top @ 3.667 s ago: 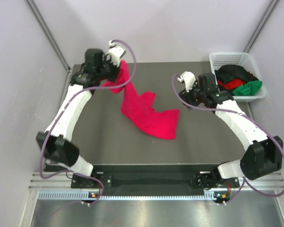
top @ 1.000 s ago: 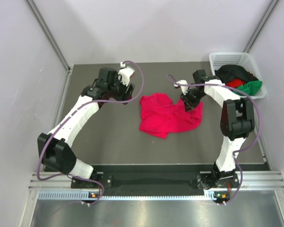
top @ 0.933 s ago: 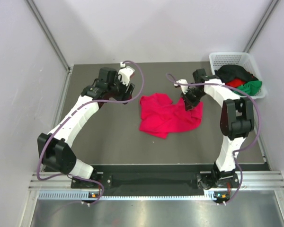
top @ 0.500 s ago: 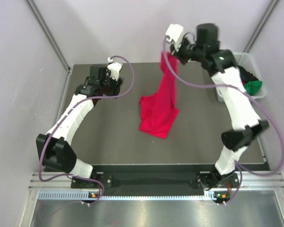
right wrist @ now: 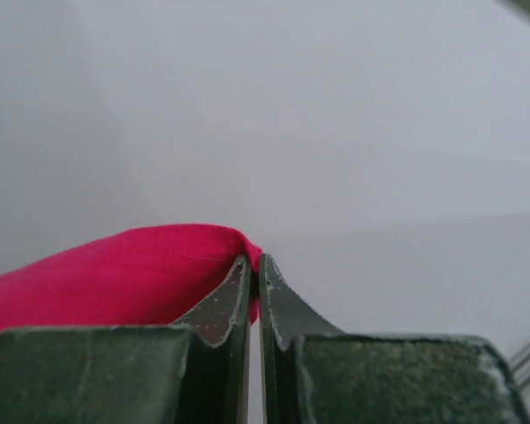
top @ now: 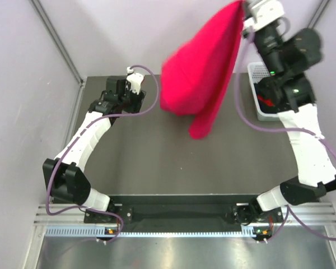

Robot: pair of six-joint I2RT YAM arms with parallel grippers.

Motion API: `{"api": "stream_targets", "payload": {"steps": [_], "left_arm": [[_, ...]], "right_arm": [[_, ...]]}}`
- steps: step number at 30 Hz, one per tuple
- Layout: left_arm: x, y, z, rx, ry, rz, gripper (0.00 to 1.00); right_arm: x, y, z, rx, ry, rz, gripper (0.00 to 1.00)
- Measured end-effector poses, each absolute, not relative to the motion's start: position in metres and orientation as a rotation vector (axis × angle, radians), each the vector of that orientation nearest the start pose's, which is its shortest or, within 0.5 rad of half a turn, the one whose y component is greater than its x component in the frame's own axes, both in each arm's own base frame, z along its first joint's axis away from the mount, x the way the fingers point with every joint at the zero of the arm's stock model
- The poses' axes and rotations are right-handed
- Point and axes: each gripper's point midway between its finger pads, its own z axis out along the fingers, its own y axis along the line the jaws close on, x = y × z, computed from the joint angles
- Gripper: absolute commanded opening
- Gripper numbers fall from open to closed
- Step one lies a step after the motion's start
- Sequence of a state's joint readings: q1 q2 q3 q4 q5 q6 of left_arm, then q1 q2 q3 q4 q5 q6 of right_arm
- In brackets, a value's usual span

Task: Fold and stack the t-shirts
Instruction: Flatten the tshirt out

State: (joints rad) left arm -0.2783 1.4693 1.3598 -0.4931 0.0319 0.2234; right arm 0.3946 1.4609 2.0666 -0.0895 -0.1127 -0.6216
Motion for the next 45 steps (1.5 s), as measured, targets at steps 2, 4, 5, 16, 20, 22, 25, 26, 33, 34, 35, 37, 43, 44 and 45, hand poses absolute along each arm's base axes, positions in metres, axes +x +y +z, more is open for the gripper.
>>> {"api": "stream_targets", "payload": {"steps": [2,4,5,16,20,22,25,26,33,34,35,37,43,44,45], "left_arm": [[0.411,-0.114,0.234,0.557,2.099,-0.066,0.64],[0.411,-0.114,0.234,0.557,2.099,-0.066,0.64],[0.411,-0.114,0.235,0.558,2.099,-0.065,0.64],[0.408,-0.121,0.232,0.591,2.095,-0.114,0.64],[0.405,-0.143,0.218,0.658,2.11,-0.258,0.58],[0.411,-0.158,0.201,0.685,2.156,-0.341,0.56],[0.436,-0.178,0.169,0.724,2.227,-0.431,0.61],[0.444,-0.183,0.154,0.73,2.254,-0.455,0.62],[0.469,-0.195,0.072,0.757,2.434,-0.517,0.6],[0.47,-0.196,0.067,0.759,2.443,-0.52,0.6],[0.47,-0.196,0.063,0.76,2.452,-0.522,0.6],[0.47,-0.196,0.06,0.761,2.458,-0.525,0.6],[0.479,-0.199,0.068,0.764,2.426,-0.516,0.46],[0.481,-0.199,0.069,0.767,2.421,-0.518,0.46],[0.483,-0.2,0.068,0.768,2.416,-0.519,0.47]], "right_arm": [[0.397,0.152,0.606,-0.648,0.995,-0.159,0.0],[0.424,0.16,0.535,-0.734,1.145,-0.155,0.0],[0.43,0.164,0.502,-0.789,1.21,-0.147,0.0],[0.294,0.147,0.209,-1.491,1.613,-0.035,0.0],[0.287,0.137,0.225,-1.427,1.581,-0.09,0.0],[0.294,0.133,0.23,-1.387,1.589,-0.12,0.0],[0.301,0.127,0.226,-1.353,1.637,-0.149,0.0],[0.303,0.125,0.224,-1.346,1.65,-0.156,0.0],[0.311,0.115,0.234,-1.273,1.684,-0.192,0.0],[0.312,0.114,0.235,-1.268,1.684,-0.196,0.0],[0.313,0.113,0.236,-1.26,1.686,-0.199,0.0],[0.314,0.11,0.236,-1.248,1.695,-0.205,0.0],[0.315,0.105,0.236,-1.224,1.712,-0.214,0.0],[0.315,0.105,0.236,-1.223,1.713,-0.214,0.0],[0.316,0.105,0.236,-1.223,1.715,-0.213,0.0]]}}
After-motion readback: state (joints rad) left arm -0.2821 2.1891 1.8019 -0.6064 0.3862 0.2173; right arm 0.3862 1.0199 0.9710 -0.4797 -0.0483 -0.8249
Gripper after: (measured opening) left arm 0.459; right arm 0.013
